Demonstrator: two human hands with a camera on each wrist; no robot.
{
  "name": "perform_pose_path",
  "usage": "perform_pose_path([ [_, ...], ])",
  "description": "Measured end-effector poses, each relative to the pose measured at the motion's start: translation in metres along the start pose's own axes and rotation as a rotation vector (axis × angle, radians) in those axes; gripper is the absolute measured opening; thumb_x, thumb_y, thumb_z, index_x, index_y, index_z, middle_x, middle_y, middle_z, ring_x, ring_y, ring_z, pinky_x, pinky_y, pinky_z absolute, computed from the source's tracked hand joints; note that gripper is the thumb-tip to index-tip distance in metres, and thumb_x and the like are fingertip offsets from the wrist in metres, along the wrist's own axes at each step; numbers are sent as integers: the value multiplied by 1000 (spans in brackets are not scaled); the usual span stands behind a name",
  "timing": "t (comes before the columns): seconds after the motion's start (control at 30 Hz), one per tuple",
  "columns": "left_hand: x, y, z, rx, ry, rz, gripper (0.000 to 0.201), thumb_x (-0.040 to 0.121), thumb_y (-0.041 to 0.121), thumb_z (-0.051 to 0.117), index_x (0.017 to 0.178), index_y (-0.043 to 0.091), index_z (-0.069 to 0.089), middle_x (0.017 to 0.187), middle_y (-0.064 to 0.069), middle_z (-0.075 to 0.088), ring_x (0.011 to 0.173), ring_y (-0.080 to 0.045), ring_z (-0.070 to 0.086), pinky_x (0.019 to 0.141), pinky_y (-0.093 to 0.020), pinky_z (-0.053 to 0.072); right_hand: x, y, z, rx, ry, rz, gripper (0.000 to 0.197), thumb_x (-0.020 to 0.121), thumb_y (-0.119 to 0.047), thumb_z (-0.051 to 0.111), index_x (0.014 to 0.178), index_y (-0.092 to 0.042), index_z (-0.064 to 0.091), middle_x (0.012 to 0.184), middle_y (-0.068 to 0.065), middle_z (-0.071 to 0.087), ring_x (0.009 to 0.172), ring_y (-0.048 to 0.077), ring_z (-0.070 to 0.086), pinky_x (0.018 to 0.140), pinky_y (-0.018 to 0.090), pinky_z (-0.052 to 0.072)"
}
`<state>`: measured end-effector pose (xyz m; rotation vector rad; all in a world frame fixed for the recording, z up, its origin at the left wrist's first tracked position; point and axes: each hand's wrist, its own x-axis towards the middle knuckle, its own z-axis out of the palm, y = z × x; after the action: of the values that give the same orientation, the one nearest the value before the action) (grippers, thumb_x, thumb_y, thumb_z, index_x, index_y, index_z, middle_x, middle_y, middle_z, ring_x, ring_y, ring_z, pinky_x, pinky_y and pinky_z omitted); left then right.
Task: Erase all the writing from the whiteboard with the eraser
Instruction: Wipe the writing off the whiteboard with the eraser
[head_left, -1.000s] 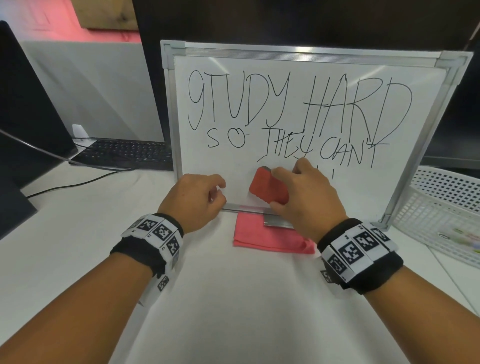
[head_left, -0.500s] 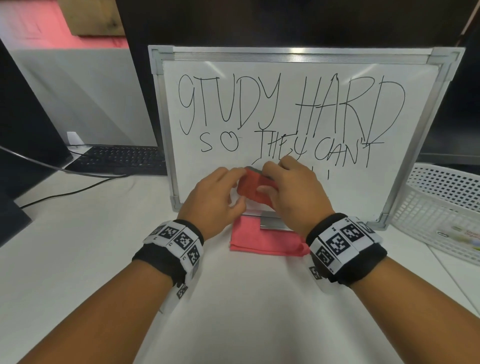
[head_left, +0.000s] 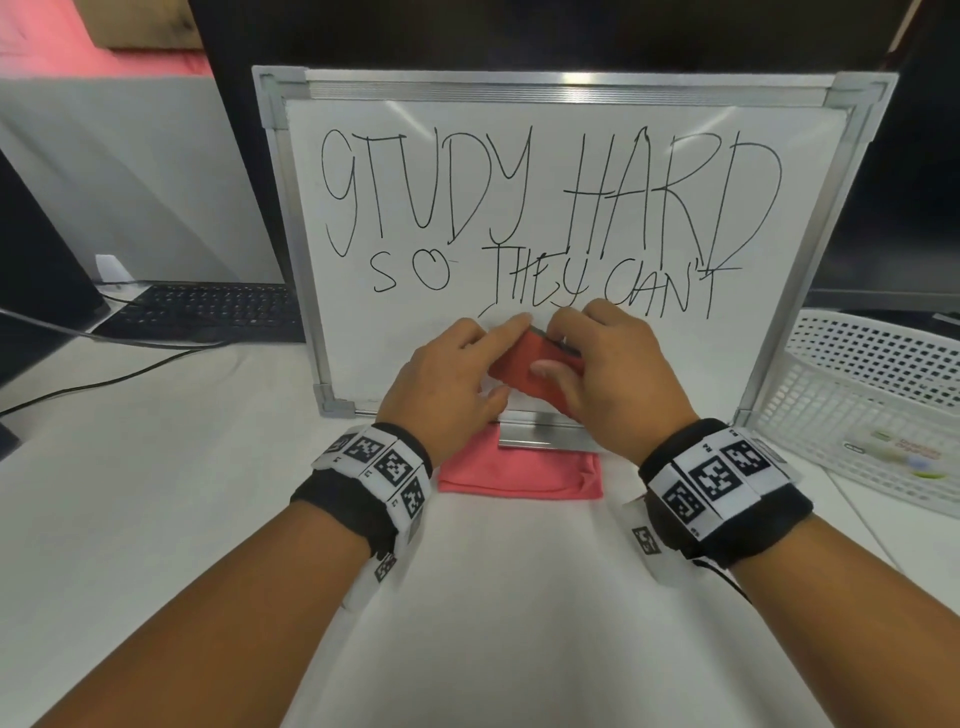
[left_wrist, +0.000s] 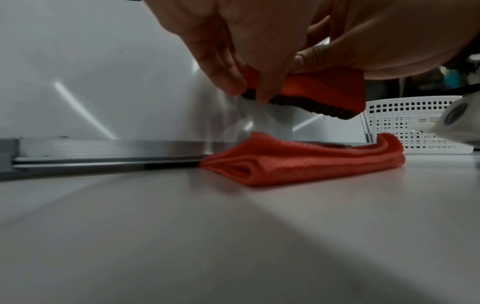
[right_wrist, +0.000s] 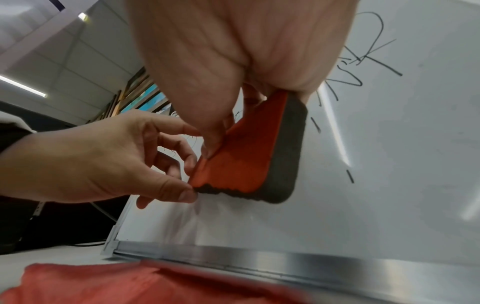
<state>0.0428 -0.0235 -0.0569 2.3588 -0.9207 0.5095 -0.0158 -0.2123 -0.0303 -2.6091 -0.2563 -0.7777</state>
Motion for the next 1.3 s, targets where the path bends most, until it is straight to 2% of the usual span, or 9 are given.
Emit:
perform_pose_path([
  [0.2, 3, -1, 2, 62, 20, -32, 70, 79, 32, 70, 145, 33, 47, 93, -2, 56, 74, -29, 59, 71, -45, 57, -1, 4, -3, -30, 17, -68, 28, 84, -31, 78, 104, -16, 65, 92, 3, 57, 81, 29, 55, 66, 47, 52],
  [0.33, 4, 2, 2, 57, 47, -57, 69, 76, 40, 70, 141, 25, 53, 93, -7, 60, 77, -32, 61, 71, -47, 57, -7, 8, -12, -251, 29, -118, 54, 67, -44, 88, 110, -19, 69, 102, 6, 59, 95, 34, 50, 78, 46, 45],
  [0.43, 5, 6, 4, 55, 67, -46, 65, 73, 35, 75, 134, 21, 56, 94, -7, 56, 78, -35, 60, 68, -48, 57, -10, 13, -16, -379, 13, -126, 63, 58, -40, 91, 114, -20, 68, 106, 8, 53, 99, 34, 46, 80, 43, 36],
  [0.6, 7, 10, 5, 40, 75, -36, 64, 72, 32, 79, 131, 16, 59, 92, -9, 58, 78, -33, 61, 69, -46, 58, -9, 20, -14, -457, 72, -147, 54, 62, -14, 83, 113, -18, 65, 109, 8, 51, 101, 33, 44, 78, 40, 29],
  [0.73, 7, 11, 5, 33, 85, -26, 66, 71, 33, 78, 131, 13, 62, 91, -9, 60, 75, -33, 62, 68, -45, 59, -7, 21, -10, -477, 106, -177, 52, 62, -8, 80, 111, -17, 65, 107, 7, 54, 98, 32, 45, 77, 39, 29],
  [0.93, 7, 10, 5, 41, 83, 2, 68, 73, 28, 81, 135, 11, 59, 93, -9, 58, 75, -30, 61, 70, -44, 59, -8, 19, -13, -479, 89, -156, 47, 66, -13, 80, 111, -16, 66, 104, 6, 56, 97, 32, 49, 76, 40, 34],
  [1.03, 6, 10, 6, 28, 63, 9, 68, 73, 33, 73, 136, 14, 59, 95, -6, 57, 77, -26, 60, 72, -42, 59, -10, 18, -13, -480, 41, -126, 43, 66, -18, 80, 107, -16, 68, 100, 5, 57, 93, 31, 50, 74, 39, 34],
  [1.2, 4, 10, 8, 37, -18, 4, 77, 68, 41, 67, 139, 16, 57, 100, -2, 54, 85, -26, 59, 78, -42, 57, -16, 17, -19, -455, -119, -80, 45, 70, -43, 72, 109, -22, 69, 100, 1, 57, 92, 27, 50, 77, 39, 36],
  [1.3, 4, 12, 7, 19, -4, 5, 74, 68, 42, 65, 137, 19, 56, 101, -1, 53, 85, -26, 59, 78, -43, 57, -16, 16, -19, -452, -90, -77, 46, 69, -41, 74, 111, -22, 68, 102, 1, 56, 94, 28, 49, 76, 39, 37],
])
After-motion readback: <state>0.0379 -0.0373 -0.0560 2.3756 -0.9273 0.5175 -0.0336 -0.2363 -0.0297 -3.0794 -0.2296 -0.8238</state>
